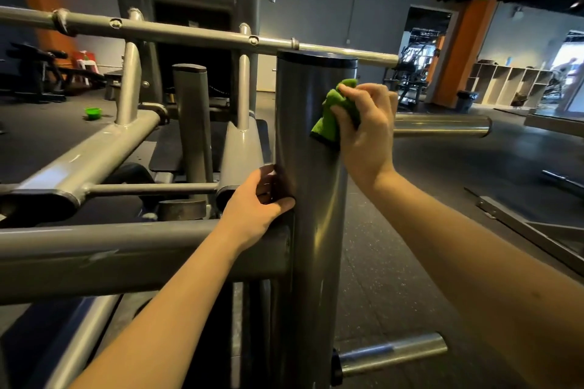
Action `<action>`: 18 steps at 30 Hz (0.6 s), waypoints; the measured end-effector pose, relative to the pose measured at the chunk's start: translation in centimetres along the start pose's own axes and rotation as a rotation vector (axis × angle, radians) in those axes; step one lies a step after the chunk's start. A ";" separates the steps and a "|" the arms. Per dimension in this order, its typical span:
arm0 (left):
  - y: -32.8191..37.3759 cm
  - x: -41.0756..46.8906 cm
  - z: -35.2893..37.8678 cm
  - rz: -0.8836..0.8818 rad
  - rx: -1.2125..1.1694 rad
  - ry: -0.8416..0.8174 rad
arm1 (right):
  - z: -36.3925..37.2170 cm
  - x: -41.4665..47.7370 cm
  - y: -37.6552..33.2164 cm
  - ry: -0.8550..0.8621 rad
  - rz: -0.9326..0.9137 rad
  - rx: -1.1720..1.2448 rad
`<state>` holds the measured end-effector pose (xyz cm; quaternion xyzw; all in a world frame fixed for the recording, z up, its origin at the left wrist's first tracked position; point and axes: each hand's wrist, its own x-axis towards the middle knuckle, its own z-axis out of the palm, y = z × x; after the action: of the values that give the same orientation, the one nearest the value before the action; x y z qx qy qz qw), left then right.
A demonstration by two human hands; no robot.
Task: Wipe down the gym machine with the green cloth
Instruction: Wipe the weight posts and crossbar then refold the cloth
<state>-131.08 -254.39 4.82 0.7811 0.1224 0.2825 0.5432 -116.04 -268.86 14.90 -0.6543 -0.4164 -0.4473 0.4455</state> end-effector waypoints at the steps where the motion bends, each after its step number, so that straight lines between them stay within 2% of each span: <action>1: -0.1 0.0 0.0 0.000 -0.003 0.002 | 0.2 -1.5 -0.2 -0.014 0.020 0.014; 4: -0.1 0.1 0.2 0.016 0.007 0.008 | 0.8 -8.5 -0.6 -0.053 0.111 0.062; 9: -0.5 0.2 0.5 0.021 -0.007 0.019 | 0.4 -19.7 -1.4 -0.251 0.443 0.034; 12: -0.4 0.3 0.7 0.028 -0.015 0.027 | 0.4 -18.3 -1.4 -0.320 0.448 0.004; 18: -0.3 0.3 0.6 0.039 0.021 0.028 | 1.5 -9.4 -2.3 -0.234 0.535 0.198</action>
<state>-130.46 -254.61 4.47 0.7849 0.1175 0.3027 0.5277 -120.28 -268.25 6.10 -0.7413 -0.3191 -0.1930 0.5580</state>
